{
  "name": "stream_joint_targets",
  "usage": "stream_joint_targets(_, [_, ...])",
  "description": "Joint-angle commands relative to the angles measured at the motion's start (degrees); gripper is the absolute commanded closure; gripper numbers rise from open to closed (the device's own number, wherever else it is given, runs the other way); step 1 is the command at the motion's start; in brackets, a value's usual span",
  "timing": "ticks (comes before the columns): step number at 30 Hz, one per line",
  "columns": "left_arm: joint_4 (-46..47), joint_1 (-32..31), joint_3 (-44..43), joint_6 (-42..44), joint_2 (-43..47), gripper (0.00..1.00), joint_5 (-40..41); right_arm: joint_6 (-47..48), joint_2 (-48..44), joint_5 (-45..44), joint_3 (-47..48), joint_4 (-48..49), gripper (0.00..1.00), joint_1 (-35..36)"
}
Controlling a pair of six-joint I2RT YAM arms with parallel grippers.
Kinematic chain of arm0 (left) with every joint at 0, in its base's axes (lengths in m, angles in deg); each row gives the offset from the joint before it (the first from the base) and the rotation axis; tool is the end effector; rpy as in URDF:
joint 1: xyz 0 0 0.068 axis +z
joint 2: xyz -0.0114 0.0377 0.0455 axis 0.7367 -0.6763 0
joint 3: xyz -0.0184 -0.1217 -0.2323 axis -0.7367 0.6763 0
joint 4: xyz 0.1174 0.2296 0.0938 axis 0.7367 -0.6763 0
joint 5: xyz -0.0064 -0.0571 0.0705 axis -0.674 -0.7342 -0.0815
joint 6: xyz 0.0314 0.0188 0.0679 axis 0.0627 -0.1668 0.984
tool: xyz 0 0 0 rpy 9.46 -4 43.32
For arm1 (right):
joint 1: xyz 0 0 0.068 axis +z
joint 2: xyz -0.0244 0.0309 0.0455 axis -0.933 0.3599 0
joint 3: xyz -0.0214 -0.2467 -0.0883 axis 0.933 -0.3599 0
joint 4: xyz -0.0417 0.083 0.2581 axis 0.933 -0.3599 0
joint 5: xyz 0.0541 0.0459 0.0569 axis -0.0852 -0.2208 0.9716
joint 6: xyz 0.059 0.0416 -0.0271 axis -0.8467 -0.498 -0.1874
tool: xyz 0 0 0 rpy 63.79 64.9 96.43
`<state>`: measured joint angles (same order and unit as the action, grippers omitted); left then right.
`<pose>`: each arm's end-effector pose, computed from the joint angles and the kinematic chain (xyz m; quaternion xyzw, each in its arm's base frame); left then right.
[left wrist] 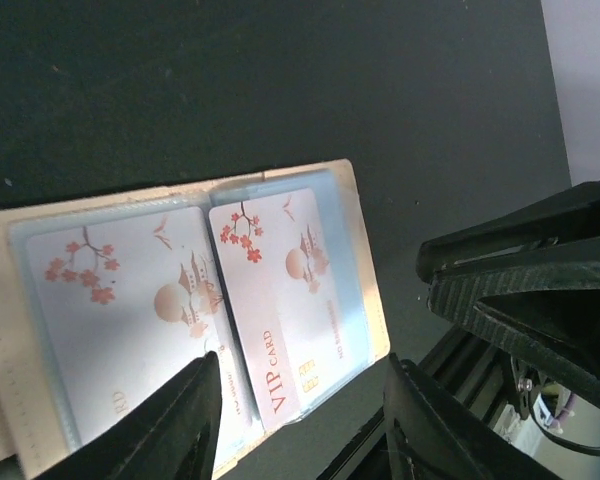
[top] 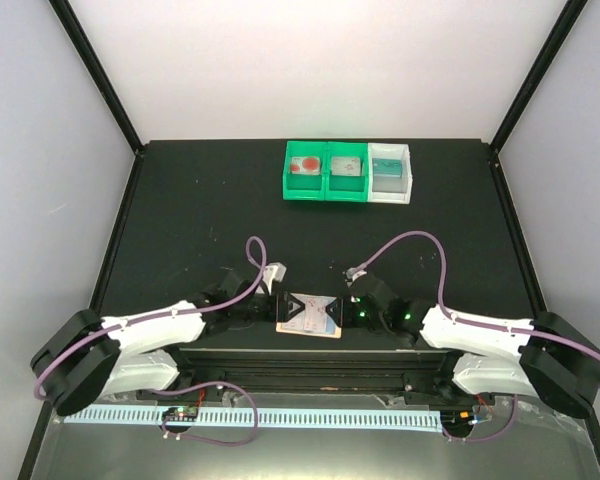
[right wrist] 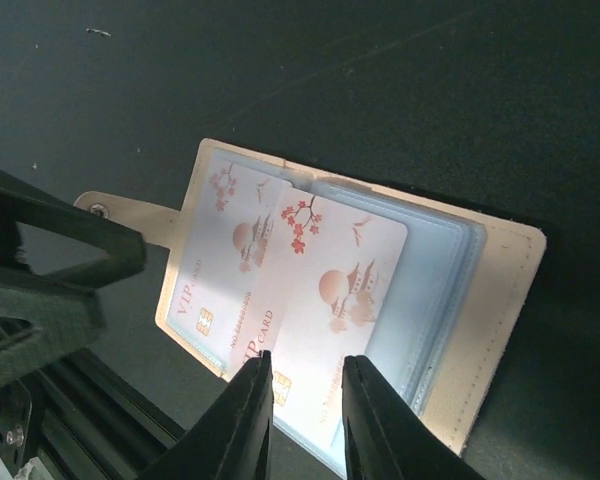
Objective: Take the credit cards out of the card holder
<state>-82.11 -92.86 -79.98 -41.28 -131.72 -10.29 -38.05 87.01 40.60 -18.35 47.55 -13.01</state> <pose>0.1583 -0.1916 0.1213 0.0721 0.8903 -0.4083 0.1882 0.1386 0.2104 0.1208 -0.0383 0.9199 0.3296 0.2090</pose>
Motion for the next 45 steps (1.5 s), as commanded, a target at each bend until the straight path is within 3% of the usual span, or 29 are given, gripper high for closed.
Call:
stream_joint_targets(1, [7.7,-0.1,-1.5,-1.7,-5.6,0.55,-5.0,1.3,1.5,-0.1,1.1,3.4,0.8,0.2])
stream_joint_targets(6, [14.3,-0.1,-0.1,-4.1,-11.8,0.58,-6.6,1.8,5.3,0.3,1.7,5.2,0.87,0.2])
stream_joint_targets(12, [15.8,-0.1,-0.1,-3.9,-15.6,0.58,-6.2,1.5,11.5,2.1,2.7,4.8,0.91,0.2])
stream_joint_targets(23, [19.0,-0.1,-0.2,-4.9,-20.8,0.59,-7.3,-0.2,14.3,1.7,1.2,4.8,0.92,0.2])
stream_joint_targets(35, [20.0,-0.1,0.8,-5.2,-19.5,0.97,-7.3,-0.6,14.6,1.5,0.8,5.0,0.92,0.1])
stream_joint_targets(45, [17.4,0.8,2.6,-5.8,-15.0,0.98,-5.3,-0.5,14.8,1.4,0.3,5.1,0.92,0.2])
